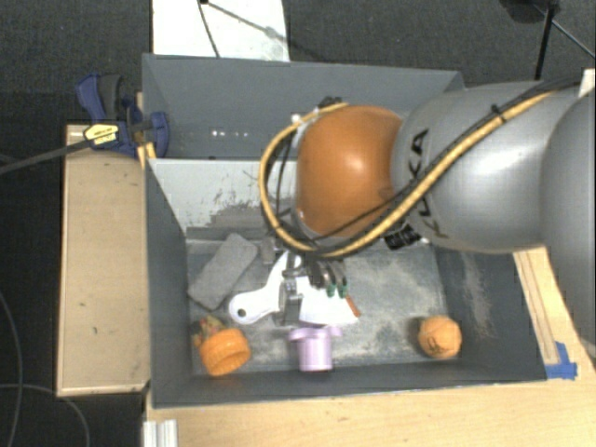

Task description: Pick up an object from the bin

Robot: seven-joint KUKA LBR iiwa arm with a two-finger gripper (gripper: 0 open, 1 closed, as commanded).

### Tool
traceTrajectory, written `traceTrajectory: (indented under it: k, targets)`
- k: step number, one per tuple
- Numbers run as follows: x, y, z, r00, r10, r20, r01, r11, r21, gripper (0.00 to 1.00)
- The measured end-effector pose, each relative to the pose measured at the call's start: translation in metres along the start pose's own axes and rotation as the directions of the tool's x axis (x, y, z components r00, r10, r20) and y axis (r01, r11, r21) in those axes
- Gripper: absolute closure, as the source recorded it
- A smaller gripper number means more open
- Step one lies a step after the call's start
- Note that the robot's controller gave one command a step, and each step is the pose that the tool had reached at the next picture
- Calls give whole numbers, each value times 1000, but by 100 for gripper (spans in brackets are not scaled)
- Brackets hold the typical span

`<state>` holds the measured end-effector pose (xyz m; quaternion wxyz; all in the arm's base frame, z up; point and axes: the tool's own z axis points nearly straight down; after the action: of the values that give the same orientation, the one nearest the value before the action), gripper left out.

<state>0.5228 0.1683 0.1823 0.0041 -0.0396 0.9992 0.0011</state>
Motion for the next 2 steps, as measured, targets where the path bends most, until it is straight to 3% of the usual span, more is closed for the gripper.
traceTrajectory:
  k: [1, 2]
  targets:
    - [5, -3, 67, 1000, 11, -1, -11, 1000, 0, 0]
    - [-6, -12, 105, 999, -26, 23, 26, 1000, -9, 100]
